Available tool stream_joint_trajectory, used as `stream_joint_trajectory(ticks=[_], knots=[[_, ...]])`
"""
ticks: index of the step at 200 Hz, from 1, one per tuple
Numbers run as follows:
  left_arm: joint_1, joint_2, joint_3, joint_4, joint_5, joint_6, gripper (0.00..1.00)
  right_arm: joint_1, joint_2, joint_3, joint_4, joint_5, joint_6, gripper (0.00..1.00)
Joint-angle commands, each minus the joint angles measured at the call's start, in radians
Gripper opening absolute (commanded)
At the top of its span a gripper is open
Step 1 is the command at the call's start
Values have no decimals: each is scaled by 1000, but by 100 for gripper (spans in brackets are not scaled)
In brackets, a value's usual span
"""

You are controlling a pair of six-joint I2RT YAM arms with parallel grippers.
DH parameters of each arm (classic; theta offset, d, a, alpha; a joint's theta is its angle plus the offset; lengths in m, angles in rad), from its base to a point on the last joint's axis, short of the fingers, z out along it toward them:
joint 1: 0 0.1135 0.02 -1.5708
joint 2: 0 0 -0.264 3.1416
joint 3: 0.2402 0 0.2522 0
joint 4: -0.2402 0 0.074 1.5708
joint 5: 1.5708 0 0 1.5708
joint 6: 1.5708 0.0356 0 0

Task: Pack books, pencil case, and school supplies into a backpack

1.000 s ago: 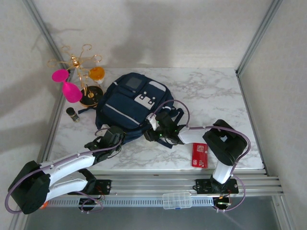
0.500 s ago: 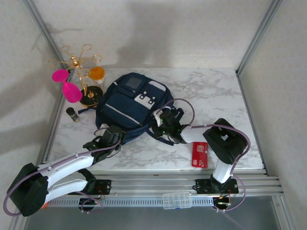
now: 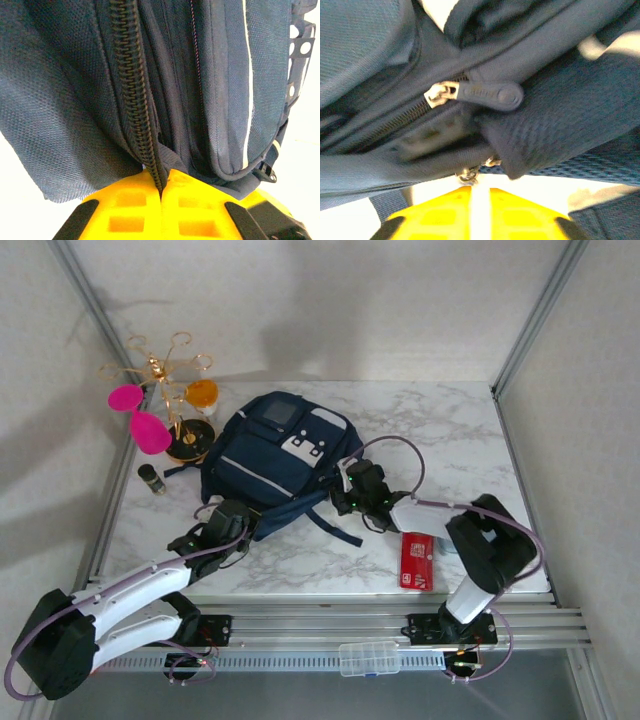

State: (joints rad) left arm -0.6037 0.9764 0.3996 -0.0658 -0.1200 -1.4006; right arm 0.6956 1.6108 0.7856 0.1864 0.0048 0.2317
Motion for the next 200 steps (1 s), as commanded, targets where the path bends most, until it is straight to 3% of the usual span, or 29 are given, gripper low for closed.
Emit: stream_joint_trajectory(ticks=[1, 16, 30, 58, 98, 142, 169, 200], knots=[[15, -17, 47, -74, -32, 74, 6, -5, -121, -15, -76, -24, 32, 23], [11, -43, 51, -86, -30, 80, 24, -18, -143, 19, -160, -33, 133, 30], [-7, -65, 51, -76, -33, 83, 31, -31, -112, 86, -232, -51, 222, 39], [-42, -95, 94, -137, -82, 94, 36, -33, 28, 303, -419, -23, 347, 44], [-41, -30, 240, -239, -156, 184, 42, -43, 165, 486, -452, 51, 436, 58], [0, 82, 263, -152, -118, 250, 43, -62, 321, 630, -465, 23, 472, 60], [46, 156, 265, -136, -96, 273, 42, -46, 396, 740, -539, 84, 491, 52], [85, 167, 237, -87, -69, 276, 41, -25, 410, 725, -500, 86, 540, 48]])
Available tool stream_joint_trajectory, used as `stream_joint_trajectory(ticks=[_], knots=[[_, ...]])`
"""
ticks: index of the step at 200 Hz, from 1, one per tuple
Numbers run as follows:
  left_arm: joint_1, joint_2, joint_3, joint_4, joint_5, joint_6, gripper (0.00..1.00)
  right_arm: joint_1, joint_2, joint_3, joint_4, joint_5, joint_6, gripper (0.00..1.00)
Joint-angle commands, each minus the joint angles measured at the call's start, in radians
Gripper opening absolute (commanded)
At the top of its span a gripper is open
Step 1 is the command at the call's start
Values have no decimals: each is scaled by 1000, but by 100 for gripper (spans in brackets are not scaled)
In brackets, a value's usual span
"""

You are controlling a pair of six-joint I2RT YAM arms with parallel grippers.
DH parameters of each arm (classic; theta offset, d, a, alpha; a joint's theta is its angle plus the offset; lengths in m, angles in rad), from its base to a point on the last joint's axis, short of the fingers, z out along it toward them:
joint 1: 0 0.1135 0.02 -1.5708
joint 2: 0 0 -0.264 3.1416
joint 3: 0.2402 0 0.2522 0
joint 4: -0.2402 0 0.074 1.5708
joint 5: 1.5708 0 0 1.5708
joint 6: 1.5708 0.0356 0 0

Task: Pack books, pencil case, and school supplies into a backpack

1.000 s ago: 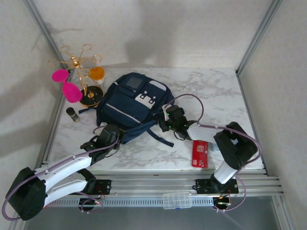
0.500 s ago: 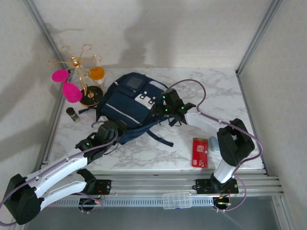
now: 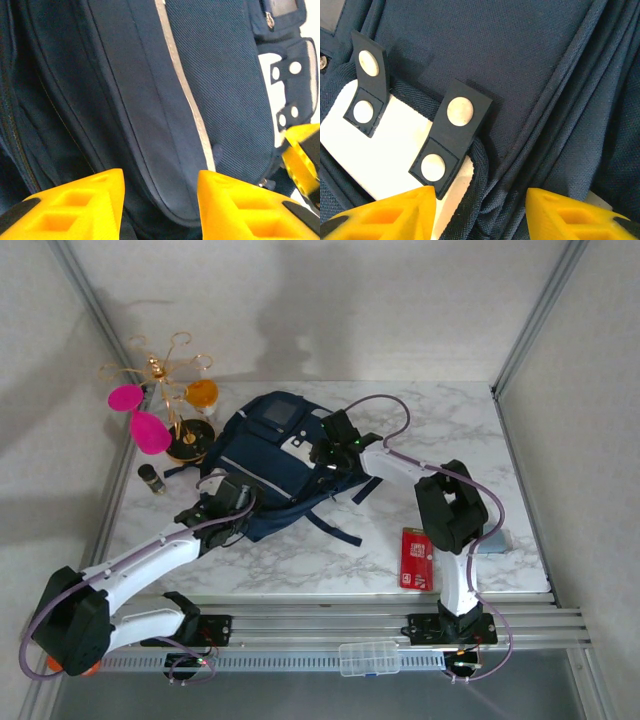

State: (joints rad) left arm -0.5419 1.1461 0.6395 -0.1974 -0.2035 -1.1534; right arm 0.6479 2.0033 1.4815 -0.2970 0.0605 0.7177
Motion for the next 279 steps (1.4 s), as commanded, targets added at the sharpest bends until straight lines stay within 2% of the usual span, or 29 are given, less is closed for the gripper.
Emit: stream_joint_trajectory(ticks=[1, 56, 78, 107, 136, 161, 189, 214, 245, 256, 279], knots=[[23, -2, -3, 44, 14, 29, 41, 24, 19, 32, -18, 30, 54, 48], [37, 8, -20, 51, 30, 27, 41, 38, 113, 132, -64, 59, 82, 46], [51, 14, -32, 60, 42, 30, 41, 32, 163, 184, -117, 74, 87, 49], [53, 30, -42, 59, 48, 34, 41, 37, 159, 149, -76, 103, 97, 54], [55, 16, -69, 68, 54, 34, 41, 42, 198, 187, -127, 138, 87, 61], [59, 12, -88, 75, 56, 34, 41, 42, 188, 137, -75, 141, 97, 64], [61, 20, -102, 90, 68, 17, 41, 38, 211, 171, -52, 84, 87, 50], [65, 31, -128, 111, 85, 16, 42, 36, 133, 102, 84, 22, 28, 33], [71, 38, -152, 119, 92, 19, 44, 11, 64, 42, 147, -16, 12, 16], [71, 28, -164, 122, 88, 15, 44, 0, 41, 9, 182, -29, 17, 7], [71, 16, -195, 149, 107, 17, 45, -28, -25, -64, 280, -89, 27, 1]])
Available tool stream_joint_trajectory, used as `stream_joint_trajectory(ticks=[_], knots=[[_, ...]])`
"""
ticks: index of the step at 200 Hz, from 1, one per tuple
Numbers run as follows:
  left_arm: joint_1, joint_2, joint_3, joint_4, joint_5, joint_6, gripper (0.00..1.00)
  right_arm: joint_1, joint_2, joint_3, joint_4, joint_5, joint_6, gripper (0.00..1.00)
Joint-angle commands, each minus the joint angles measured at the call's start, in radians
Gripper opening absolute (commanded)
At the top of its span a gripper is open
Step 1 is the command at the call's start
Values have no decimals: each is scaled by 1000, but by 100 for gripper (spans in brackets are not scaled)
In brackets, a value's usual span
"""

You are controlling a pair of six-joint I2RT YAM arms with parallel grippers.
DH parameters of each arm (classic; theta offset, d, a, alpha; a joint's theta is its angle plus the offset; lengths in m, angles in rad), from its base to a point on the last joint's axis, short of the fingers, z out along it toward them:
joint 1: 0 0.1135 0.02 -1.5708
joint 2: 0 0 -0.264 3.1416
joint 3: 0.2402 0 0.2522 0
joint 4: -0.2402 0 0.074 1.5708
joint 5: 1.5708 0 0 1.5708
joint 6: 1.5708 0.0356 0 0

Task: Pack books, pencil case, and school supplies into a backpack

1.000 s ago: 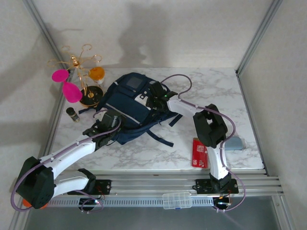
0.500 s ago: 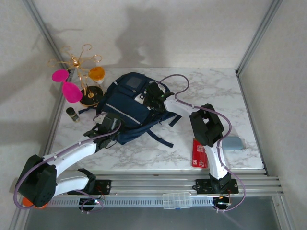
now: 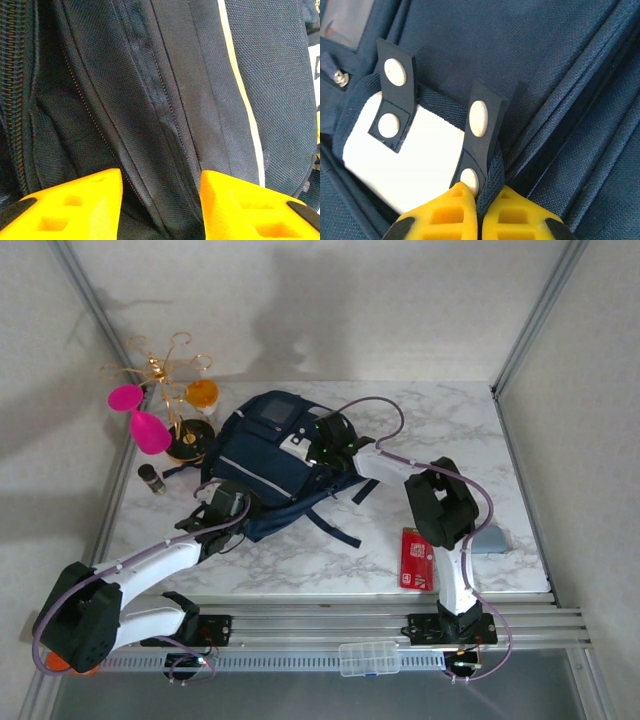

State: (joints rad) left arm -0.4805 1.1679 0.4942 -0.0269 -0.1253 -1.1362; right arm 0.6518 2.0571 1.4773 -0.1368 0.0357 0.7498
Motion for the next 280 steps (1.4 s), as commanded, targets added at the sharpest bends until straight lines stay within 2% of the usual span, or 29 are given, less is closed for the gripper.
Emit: stream_joint_trajectory(ticks=[1, 30, 71, 115, 131, 155, 176, 192, 219, 236, 259, 280], knots=[[10, -4, -50, -20, 30, 1, 45, -32, -81, -62, 124, -66, -4, 1], [10, 31, -45, -11, 36, 20, 47, -47, -174, -124, 197, -104, 6, 0], [22, 110, -34, 104, 43, 54, 50, -88, -326, -233, 264, -194, 80, 0], [88, 266, 122, 189, 68, 175, 51, -156, -433, -377, 370, -292, 204, 0], [116, 308, 192, 188, 115, 232, 51, -161, -461, -405, 390, -264, 215, 0], [118, 282, 256, 164, 162, 297, 57, -168, -481, -443, 429, -229, 233, 0], [110, 214, 277, 68, 187, 316, 63, -165, -517, -502, 491, -177, 283, 0], [95, 137, 263, 7, 263, 331, 70, -164, -544, -564, 542, -155, 347, 0], [-9, -37, 227, -99, 175, 287, 73, -153, -596, -645, 596, -113, 400, 0], [-102, -82, 244, -159, 130, 242, 73, -140, -612, -670, 613, -116, 417, 0], [-260, -55, 270, -154, 85, 187, 73, -137, -622, -687, 632, -145, 461, 0], [-400, 25, 310, -122, -7, 144, 71, -128, -636, -706, 664, -162, 512, 0]])
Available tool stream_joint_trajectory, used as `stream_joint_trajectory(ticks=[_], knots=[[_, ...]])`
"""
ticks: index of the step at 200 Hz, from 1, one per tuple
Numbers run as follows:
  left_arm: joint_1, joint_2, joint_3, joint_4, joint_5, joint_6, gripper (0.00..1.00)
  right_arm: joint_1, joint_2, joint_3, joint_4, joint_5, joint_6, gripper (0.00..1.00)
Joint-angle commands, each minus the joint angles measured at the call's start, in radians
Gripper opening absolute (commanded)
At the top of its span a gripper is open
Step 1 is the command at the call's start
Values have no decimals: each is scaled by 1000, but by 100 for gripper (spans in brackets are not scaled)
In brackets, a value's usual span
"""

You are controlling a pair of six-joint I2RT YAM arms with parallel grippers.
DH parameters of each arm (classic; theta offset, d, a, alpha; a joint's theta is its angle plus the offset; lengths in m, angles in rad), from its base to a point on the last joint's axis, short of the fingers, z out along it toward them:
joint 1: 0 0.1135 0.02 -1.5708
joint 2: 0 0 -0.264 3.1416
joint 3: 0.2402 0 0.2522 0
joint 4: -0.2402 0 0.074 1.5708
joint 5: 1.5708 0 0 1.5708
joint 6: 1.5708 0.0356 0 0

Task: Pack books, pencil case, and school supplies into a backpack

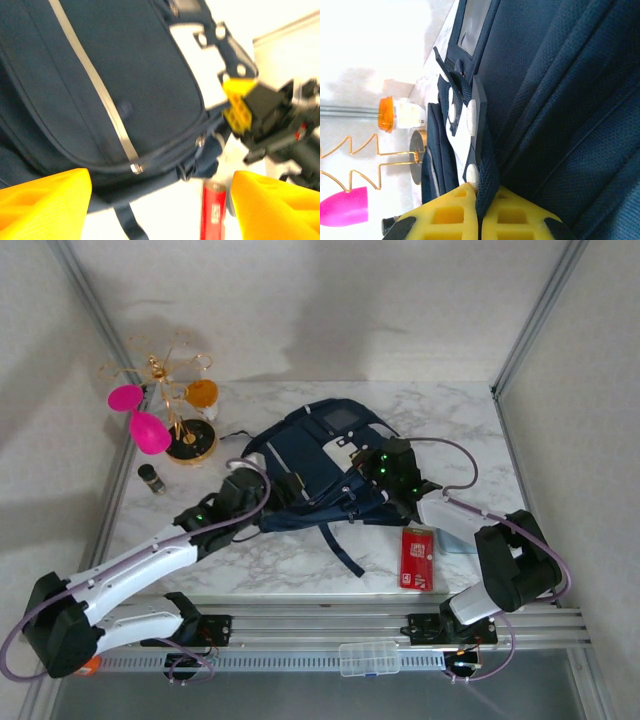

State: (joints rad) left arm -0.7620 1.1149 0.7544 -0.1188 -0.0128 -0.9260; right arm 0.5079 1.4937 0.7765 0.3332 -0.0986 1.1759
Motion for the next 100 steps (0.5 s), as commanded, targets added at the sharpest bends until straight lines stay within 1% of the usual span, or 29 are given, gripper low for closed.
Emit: stream_joint_trajectory(ticks=[1, 10, 25, 44, 52, 68, 100], knots=[[-124, 84, 53, -26, -121, -66, 71, 17, -74, -6, 195, -28, 88, 0], [-161, 139, 83, -7, -132, -68, 71, 20, -80, -12, 206, -26, 103, 0], [-212, 236, 166, -20, -182, -59, 67, 23, -93, -13, 206, -23, 123, 0], [-247, 344, 274, -56, -235, -51, 64, 24, -114, -17, 210, -18, 137, 0], [-251, 383, 302, -52, -245, -50, 63, 25, -125, -17, 203, -11, 139, 0], [-247, 458, 360, -89, -282, -73, 58, 25, -142, -19, 196, -1, 153, 0], [-241, 575, 480, -162, -294, -96, 53, 25, -151, -1, 171, 6, 154, 0]])
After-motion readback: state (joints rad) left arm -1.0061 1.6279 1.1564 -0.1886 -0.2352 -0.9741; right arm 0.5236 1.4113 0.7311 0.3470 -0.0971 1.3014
